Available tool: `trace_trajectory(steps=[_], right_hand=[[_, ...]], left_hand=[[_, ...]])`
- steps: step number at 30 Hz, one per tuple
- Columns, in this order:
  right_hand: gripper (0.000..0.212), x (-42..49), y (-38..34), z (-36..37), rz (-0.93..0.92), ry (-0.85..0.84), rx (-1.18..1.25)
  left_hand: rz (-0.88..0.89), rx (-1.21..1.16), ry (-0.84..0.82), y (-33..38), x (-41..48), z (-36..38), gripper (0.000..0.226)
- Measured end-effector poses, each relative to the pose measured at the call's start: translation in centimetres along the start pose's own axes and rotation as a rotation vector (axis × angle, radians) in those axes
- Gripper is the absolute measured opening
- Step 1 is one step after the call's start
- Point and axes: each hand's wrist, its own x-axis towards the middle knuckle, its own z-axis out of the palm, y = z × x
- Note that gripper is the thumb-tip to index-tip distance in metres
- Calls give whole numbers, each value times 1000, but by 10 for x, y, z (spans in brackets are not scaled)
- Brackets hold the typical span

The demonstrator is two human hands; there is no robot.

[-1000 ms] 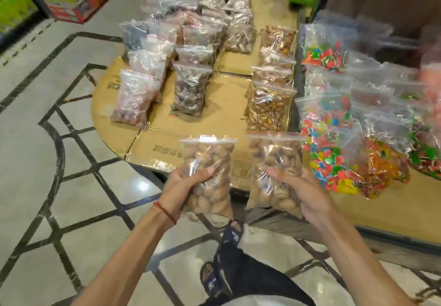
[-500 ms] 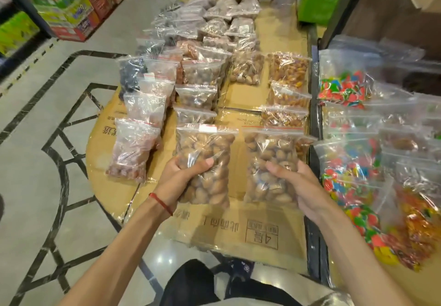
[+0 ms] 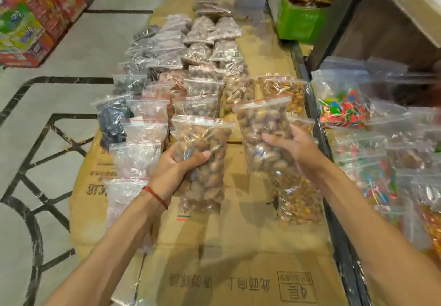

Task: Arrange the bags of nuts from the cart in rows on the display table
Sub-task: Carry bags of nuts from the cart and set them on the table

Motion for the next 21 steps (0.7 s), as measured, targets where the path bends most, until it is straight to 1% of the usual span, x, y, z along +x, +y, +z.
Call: trace_trajectory(steps=[2,5,7,9,11,13,15,17,19,21], right_hand=[[41,26,-4,4,-24,38,-32],[44,66,-6,11,-28,93,-74],[49,93,-5,15,2,101,-75],[59,117,-4,18,41,102,-88],[67,137,-4,20,90,94,-108],[58,154,-3,19,120,70,-155],[47,166,-3,15,142,39,-181],[44,176,-2,12,148,49,-166],[38,185,4,9,129,80,-202],[43,192,10,10,100,128,-297]], left_hand=[[-4,3,3,6,7,-3,53],[-30,-9,23,9,16,-6,49],[-48,-10,43,8,21,-8,47],[-56,-3,69,7,26,-9,46],[-51,18,97,7,31,-10,59],[-52,27,115,7,34,-9,68],[-55,24,120,7,36,-9,63],[-60,29,127,7,37,-9,57],[-55,48,134,5,38,-10,56],[-47,61,136,4,39,-11,58]])
